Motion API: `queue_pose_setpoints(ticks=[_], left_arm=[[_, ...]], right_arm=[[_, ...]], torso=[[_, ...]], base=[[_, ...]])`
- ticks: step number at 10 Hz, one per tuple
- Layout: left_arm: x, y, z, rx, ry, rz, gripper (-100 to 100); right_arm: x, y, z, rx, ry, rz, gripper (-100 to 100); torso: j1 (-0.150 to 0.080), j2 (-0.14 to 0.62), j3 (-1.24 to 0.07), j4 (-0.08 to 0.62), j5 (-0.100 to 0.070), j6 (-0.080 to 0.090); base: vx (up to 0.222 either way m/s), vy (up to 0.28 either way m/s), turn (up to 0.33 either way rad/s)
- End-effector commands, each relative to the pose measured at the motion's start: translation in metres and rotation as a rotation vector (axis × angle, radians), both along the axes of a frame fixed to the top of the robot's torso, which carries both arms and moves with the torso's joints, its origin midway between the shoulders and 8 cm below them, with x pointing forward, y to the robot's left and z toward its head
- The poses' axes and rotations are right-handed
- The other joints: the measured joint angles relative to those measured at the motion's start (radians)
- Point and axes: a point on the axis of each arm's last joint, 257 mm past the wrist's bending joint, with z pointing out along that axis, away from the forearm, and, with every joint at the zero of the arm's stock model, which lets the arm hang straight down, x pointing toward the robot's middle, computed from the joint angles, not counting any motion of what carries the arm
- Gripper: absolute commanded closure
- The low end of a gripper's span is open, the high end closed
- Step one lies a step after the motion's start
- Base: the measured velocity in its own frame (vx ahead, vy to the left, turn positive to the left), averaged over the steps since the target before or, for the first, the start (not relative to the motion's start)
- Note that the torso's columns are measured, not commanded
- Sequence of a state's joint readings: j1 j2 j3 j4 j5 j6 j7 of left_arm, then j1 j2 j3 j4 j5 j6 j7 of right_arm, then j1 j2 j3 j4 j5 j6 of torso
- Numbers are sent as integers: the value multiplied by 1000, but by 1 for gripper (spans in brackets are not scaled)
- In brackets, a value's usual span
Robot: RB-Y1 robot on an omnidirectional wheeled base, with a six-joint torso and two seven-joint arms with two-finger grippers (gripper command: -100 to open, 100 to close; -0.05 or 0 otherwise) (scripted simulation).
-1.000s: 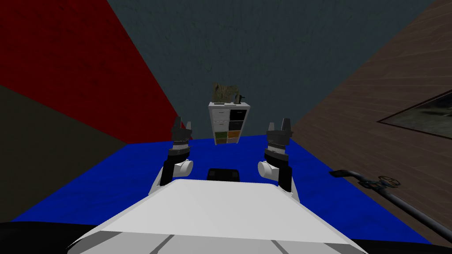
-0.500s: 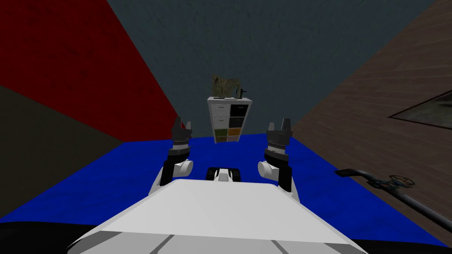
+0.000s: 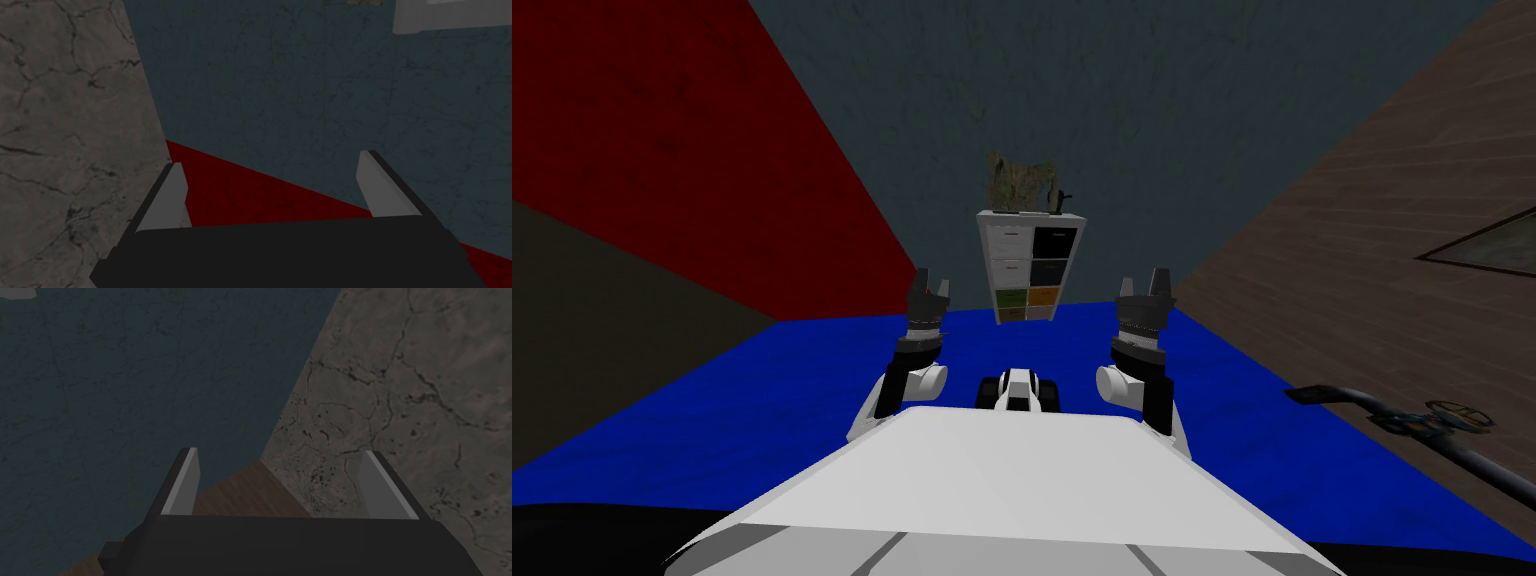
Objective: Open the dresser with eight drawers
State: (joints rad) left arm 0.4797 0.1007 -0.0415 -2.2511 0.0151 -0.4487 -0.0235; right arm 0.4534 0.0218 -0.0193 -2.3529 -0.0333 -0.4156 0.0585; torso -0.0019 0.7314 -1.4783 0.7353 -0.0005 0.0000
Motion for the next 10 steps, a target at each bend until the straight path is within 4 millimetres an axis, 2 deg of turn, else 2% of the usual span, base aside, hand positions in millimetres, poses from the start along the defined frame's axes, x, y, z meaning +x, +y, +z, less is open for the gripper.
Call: queue_pose_setpoints(ticks=[1,10], left_arm=[[7,0,-22,27,37,-7,-100],[27,14,-96,42,155,11,-100]], right_arm=[[0,0,0,0,0,0,0],[0,0,0,0,0,0,0]], torso=[[0,2,0,1,0,0],[3,7,2,3,1,0]], base=[[169,-58,-2],[141,-48,-5]])
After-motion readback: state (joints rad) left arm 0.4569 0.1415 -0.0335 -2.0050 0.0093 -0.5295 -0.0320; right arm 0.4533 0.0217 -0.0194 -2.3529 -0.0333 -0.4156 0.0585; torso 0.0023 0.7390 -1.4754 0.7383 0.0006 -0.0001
